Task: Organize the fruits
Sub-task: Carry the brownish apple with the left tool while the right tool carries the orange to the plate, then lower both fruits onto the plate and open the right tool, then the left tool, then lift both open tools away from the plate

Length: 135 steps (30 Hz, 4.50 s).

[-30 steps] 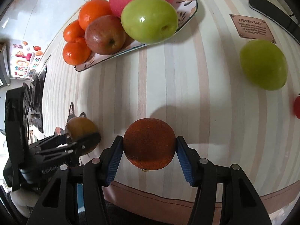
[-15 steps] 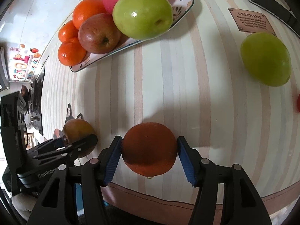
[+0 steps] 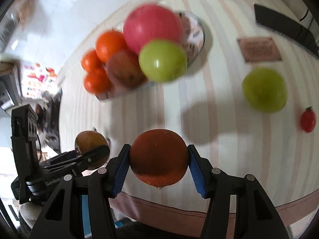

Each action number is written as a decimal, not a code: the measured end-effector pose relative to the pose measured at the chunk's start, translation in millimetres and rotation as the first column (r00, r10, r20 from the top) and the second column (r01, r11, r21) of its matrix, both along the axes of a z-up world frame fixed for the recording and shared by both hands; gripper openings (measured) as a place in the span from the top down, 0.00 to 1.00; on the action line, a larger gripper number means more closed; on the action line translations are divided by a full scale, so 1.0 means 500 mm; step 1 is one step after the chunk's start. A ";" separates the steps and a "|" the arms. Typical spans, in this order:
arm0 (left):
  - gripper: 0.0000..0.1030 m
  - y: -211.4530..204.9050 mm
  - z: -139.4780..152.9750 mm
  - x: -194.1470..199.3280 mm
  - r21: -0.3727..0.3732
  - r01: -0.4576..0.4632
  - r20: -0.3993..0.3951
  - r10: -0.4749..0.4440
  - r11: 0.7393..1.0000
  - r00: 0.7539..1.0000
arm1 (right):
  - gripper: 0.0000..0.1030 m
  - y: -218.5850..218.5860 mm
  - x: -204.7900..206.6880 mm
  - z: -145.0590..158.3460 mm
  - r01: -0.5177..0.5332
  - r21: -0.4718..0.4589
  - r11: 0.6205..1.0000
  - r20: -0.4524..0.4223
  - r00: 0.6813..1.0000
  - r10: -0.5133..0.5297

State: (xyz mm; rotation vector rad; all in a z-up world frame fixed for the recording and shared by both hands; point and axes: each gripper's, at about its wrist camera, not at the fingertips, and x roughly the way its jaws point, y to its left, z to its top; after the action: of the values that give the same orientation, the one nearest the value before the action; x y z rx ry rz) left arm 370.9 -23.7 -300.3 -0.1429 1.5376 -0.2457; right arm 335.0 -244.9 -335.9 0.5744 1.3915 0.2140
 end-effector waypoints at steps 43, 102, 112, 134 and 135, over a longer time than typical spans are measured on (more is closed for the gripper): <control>0.38 -0.053 -0.025 0.274 0.073 -0.019 0.044 0.016 0.997 0.999 | 0.42 -0.145 0.251 -0.053 0.189 0.001 0.982 0.000 0.982 -0.189; 0.36 -0.073 -0.011 0.285 0.109 -0.009 0.120 -0.004 0.994 0.993 | 0.22 -0.150 0.260 -0.001 0.169 0.027 0.985 0.042 0.984 -0.170; 0.36 -0.054 -0.022 0.286 0.073 -0.064 0.072 0.059 0.995 0.996 | 0.22 -0.158 0.255 0.001 0.179 0.034 0.983 0.045 0.983 -0.180; 0.14 0.035 0.170 0.014 0.190 -0.095 0.314 0.031 0.977 0.949 | 0.04 -0.033 0.081 0.233 0.028 -0.389 0.921 0.242 0.967 0.073; 0.14 0.025 0.181 0.001 0.183 -0.086 0.322 0.023 0.979 0.946 | 0.04 -0.017 0.057 0.252 0.017 -0.414 0.910 0.259 0.961 0.100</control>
State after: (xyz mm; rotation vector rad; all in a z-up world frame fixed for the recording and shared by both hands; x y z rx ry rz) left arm 371.3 -11.0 -209.8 0.0107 1.2250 -0.0674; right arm 363.4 -253.6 -209.7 0.1523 1.1319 0.0258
